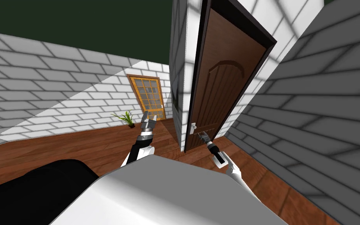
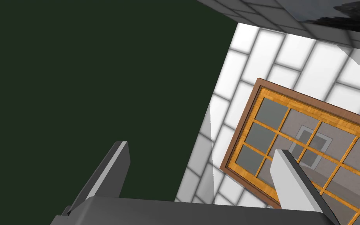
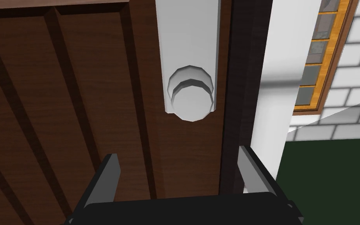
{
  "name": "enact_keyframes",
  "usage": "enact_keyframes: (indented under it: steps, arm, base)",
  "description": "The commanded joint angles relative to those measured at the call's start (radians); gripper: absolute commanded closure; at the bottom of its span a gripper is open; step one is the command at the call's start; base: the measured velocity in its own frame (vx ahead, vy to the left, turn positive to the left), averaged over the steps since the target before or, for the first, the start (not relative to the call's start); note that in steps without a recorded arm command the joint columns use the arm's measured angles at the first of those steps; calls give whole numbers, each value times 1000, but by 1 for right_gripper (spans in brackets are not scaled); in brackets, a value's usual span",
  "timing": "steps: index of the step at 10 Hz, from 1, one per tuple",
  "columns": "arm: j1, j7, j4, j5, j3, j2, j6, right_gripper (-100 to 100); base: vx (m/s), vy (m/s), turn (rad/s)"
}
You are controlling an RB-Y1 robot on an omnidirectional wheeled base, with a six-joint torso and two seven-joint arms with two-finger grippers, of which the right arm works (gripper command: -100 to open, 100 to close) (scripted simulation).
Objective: Pull the door open
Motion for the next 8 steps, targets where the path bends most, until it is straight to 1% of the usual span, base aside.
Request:
enact_keyframes:
  steps: [1, 2, 4, 5, 6, 7, 8]
  arm:
    - [-26, 18, 43, -9, -37, 12, 11, -100]
    - [-37, 25, 59, -11, -49, 18, 15, -100]
    - [-57, 37, 88, -16, -69, 32, 23, -100]
    - [-76, 48, 111, -19, -84, 46, 29, -100]
    - [-92, 56, 126, -21, -91, 59, 32, -100]
    - [-86, 54, 126, -20, -87, 54, 24, -100]
    - [-86, 54, 126, -20, -87, 54, 24, 100]
  base:
    - [16, -13, 272]
    - [28, -19, 208]
    - [34, -11, 136]
    - [61, -1, 262]
    - [85, 20, 273]
    - [33, 9, 37]
    - [-13, 4, -14]
